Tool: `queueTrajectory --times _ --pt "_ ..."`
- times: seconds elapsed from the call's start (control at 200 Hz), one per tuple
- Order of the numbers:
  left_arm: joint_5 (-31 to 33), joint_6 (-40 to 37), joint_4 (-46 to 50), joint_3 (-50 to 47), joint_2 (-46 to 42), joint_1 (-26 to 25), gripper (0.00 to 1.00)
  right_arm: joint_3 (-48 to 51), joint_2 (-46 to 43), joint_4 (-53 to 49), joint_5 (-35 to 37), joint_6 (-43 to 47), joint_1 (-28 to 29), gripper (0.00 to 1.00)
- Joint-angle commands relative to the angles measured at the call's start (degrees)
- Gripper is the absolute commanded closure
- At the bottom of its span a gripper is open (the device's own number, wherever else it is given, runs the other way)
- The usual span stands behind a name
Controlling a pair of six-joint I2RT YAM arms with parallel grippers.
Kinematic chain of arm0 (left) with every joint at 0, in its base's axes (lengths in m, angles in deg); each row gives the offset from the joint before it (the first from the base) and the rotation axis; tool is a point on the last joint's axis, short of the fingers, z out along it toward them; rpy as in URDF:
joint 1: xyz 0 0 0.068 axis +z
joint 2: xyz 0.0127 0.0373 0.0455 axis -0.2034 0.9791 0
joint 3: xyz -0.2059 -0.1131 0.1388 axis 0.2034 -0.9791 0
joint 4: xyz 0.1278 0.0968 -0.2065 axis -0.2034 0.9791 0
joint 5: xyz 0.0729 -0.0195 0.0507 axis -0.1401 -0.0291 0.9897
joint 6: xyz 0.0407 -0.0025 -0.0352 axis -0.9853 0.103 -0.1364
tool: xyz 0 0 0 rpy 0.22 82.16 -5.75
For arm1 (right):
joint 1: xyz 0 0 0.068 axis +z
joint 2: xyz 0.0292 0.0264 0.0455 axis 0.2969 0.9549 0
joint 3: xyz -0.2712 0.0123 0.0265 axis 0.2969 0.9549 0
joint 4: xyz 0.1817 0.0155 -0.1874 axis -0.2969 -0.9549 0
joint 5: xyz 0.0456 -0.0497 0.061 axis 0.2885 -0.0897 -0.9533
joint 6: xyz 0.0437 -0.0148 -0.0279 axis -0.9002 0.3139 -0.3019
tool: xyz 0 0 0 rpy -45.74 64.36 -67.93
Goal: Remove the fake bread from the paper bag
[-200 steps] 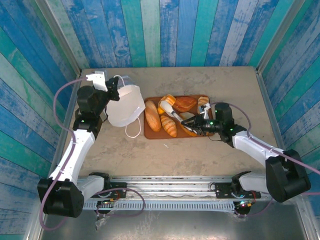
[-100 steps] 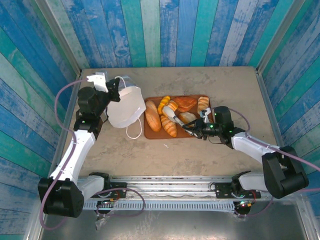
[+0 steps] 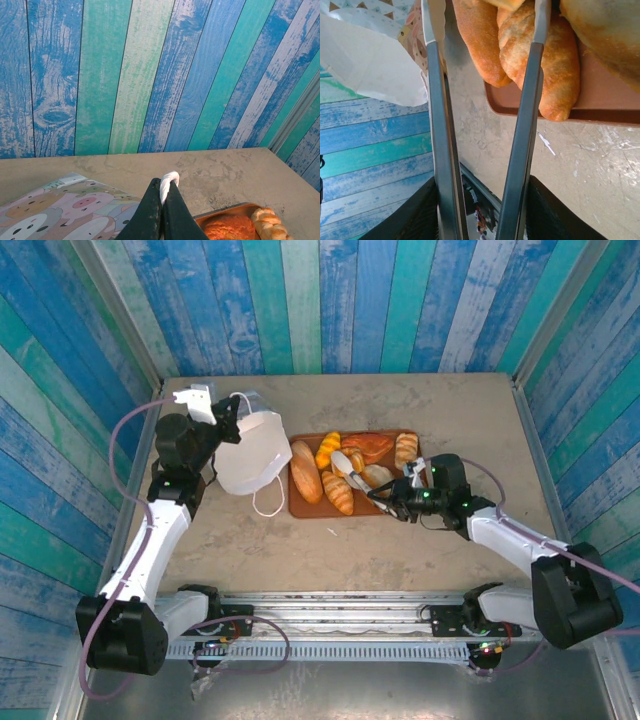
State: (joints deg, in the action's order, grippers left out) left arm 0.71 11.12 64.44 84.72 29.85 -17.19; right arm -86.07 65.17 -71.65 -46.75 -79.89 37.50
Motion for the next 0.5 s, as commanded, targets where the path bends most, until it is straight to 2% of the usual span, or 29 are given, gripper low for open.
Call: queueTrajectory --times 0.0,0.21,0.496 --pt "-0.8 0.2 -2.2 -0.2 0.0 0.3 1.00 0.0 -1.7 -2.7 0.6 1.3 -0.5 0.55" --pt "-1.0 0.5 -2.1 -0.5 -0.5 0.3 1.00 -0.1 -4.1 -5.7 0.8 1.8 -0.5 0.55" --pt "-0.8 -0.1 -1.1 0.5 -0.9 0.3 1.00 -2.4 -13.6 -21.3 5.1 6.0 -0.7 0.57"
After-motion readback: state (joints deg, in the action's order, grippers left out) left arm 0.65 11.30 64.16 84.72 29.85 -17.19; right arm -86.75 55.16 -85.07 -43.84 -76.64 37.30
